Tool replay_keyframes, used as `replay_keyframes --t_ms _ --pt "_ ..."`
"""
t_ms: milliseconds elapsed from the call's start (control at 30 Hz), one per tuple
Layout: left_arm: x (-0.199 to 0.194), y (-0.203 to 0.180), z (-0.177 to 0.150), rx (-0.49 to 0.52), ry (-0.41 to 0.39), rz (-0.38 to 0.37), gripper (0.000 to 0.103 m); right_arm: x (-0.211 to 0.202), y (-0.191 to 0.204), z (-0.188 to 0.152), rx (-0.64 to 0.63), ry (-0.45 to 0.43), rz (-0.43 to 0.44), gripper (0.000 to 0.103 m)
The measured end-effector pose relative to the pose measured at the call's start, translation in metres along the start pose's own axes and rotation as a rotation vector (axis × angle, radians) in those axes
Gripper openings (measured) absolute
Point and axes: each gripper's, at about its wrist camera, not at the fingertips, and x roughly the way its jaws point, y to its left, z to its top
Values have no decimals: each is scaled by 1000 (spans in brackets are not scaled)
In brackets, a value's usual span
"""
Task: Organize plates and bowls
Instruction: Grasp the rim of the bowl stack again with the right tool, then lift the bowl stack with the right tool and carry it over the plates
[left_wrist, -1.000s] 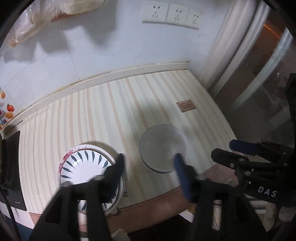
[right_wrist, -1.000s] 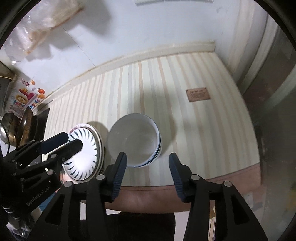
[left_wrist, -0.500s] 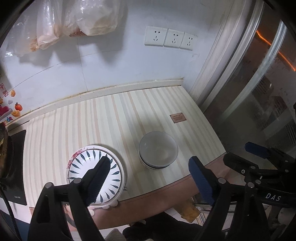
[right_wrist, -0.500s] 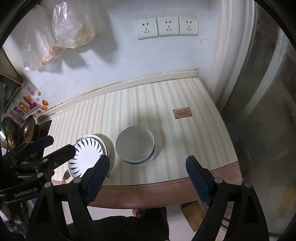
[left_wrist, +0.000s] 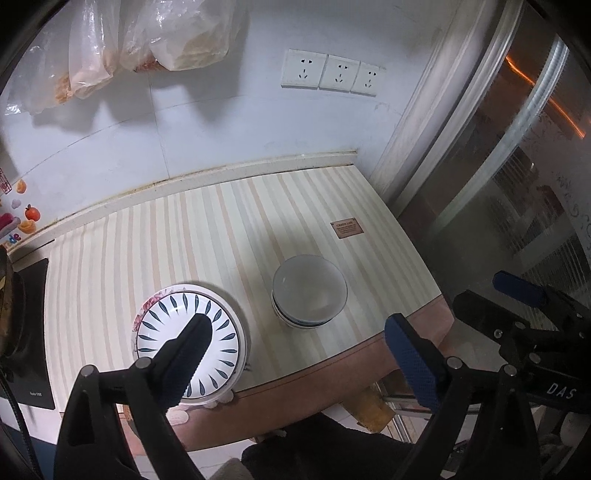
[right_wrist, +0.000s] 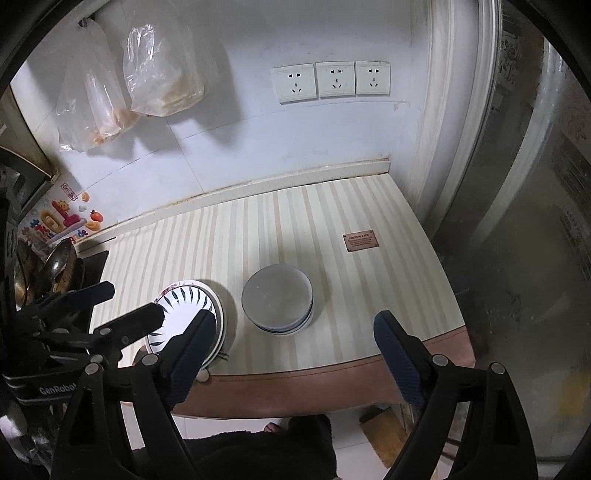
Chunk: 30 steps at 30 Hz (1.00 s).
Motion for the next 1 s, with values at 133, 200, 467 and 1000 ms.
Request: replay_keyframes --t_ms 133,200,467,1000 --pt "13 4 5 -13 17 -1 96 12 -2 4 11 22 3 90" --pt "21 8 8 -19 27 6 96 21 -4 6 20 40 8 90" --pt "88 29 27 -56 111 31 96 91 -25 17 65 141 39 90" --pt "272 60 30 -217 467 -209 71 330 -80 -12 285 450 372 90"
